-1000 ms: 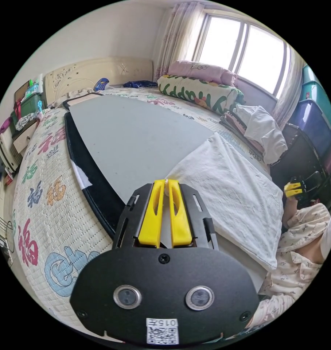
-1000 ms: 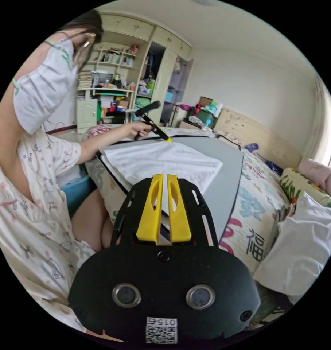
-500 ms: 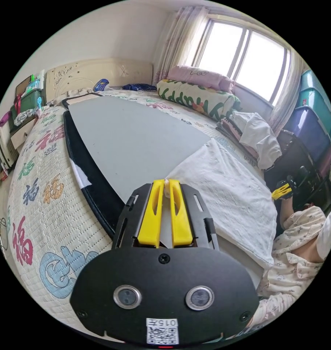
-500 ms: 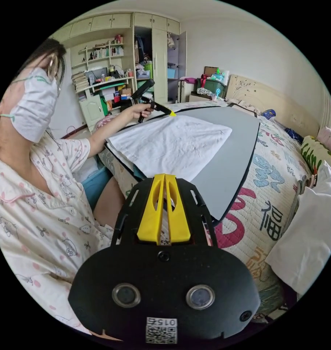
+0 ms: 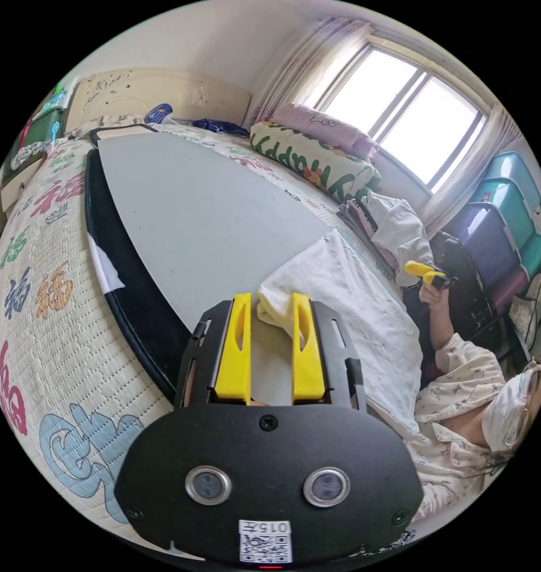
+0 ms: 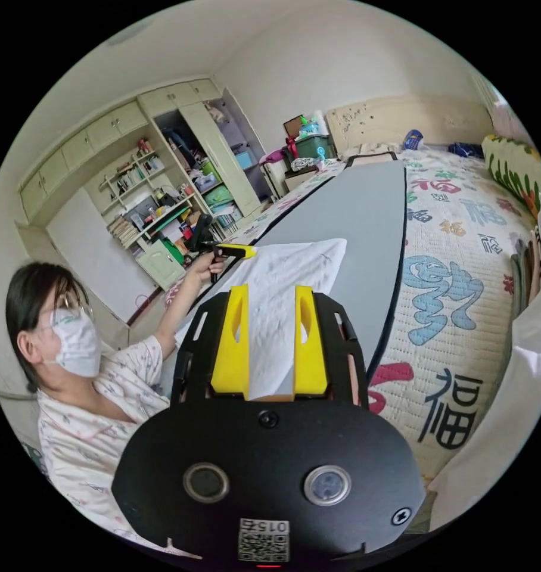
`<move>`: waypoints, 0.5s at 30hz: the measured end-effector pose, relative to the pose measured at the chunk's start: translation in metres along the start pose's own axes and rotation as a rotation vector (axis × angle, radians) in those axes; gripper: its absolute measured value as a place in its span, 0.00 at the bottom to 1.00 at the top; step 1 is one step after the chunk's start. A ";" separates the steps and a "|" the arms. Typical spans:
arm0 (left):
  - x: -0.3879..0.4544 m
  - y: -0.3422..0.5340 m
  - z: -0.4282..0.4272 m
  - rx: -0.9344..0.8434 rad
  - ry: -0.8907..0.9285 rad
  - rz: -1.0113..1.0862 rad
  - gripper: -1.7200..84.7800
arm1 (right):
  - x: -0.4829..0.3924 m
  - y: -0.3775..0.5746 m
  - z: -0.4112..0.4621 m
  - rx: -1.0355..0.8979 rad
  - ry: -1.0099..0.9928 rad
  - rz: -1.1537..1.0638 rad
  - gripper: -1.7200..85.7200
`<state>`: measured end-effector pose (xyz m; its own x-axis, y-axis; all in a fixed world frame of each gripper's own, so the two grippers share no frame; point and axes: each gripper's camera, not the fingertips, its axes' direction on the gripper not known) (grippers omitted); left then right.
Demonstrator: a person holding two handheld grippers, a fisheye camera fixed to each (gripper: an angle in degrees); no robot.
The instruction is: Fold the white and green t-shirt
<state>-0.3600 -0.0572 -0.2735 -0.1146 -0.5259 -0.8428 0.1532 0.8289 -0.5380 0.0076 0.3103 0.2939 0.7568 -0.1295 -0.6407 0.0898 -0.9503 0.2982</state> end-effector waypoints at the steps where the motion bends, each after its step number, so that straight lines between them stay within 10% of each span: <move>1: -0.004 -0.001 -0.002 -0.001 -0.005 0.003 0.14 | 0.002 -0.015 0.000 -0.010 0.023 0.014 0.15; 15: -0.081 -0.003 0.001 -0.022 0.034 0.005 0.11 | -0.019 -0.126 0.020 -0.180 0.102 0.204 0.15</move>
<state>-0.3504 -0.0175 -0.2034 -0.1470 -0.5157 -0.8441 0.1320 0.8355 -0.5334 -0.0307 0.4264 0.2547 0.8316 -0.2745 -0.4828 0.0360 -0.8408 0.5401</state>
